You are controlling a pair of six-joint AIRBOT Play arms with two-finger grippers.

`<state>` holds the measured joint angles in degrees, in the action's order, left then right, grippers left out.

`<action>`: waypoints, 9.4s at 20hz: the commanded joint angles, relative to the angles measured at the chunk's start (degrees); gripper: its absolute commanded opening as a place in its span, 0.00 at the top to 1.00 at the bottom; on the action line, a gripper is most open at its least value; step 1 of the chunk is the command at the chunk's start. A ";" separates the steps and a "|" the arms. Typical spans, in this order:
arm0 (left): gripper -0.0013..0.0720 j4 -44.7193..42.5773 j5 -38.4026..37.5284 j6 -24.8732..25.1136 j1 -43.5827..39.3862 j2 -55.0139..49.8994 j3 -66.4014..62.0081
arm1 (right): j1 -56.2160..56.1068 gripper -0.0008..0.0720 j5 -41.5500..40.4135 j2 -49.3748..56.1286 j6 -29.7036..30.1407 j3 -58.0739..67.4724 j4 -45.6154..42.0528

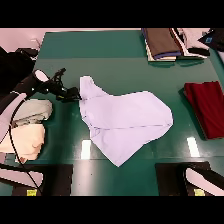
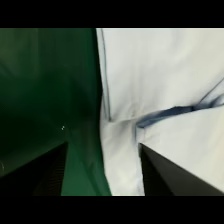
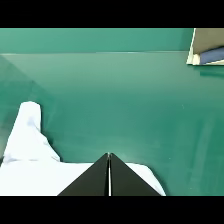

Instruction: Fold the shirts.

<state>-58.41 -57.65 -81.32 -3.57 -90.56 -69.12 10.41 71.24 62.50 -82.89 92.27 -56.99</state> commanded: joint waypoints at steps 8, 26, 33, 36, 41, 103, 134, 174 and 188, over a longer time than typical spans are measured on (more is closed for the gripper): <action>0.95 3.98 2.58 0.83 -2.93 0.15 -2.64 | 2.23 0.96 4.13 0.96 0.02 -2.73 -0.81; 0.95 3.30 -3.52 2.32 -1.75 0.63 -11.34 | -17.18 0.51 -10.67 34.36 4.74 -13.66 -10.71; 0.95 0.39 -5.99 2.27 4.20 3.56 -14.51 | -14.21 0.97 -4.00 24.26 0.83 -13.79 -21.81; 0.95 0.55 -5.46 2.27 9.14 4.09 -17.66 | -8.09 0.97 -2.71 13.18 -1.90 -21.00 -22.08; 0.95 0.76 0.70 2.36 8.41 4.02 -18.12 | -3.89 0.97 -2.40 1.16 -6.32 -30.88 -22.05; 0.95 0.11 2.10 3.85 2.01 21.11 21.14 | -4.72 0.42 3.17 -10.34 -4.87 -44.68 -12.41; 0.95 7.02 -2.01 3.37 14.86 47.41 -40.46 | 6.47 0.97 -0.94 -21.14 -2.14 8.13 -8.50; 0.25 4.52 -7.02 3.93 11.26 32.35 38.69 | -3.43 0.47 4.79 -1.07 -2.51 -24.85 -6.95; 0.95 3.15 -4.35 1.88 1.95 32.54 29.22 | 17.38 0.45 7.48 -3.98 0.57 -43.19 -11.89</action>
<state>-55.13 -60.29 -79.37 -1.39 -58.08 -36.12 19.29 78.74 59.68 -83.29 56.95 -65.60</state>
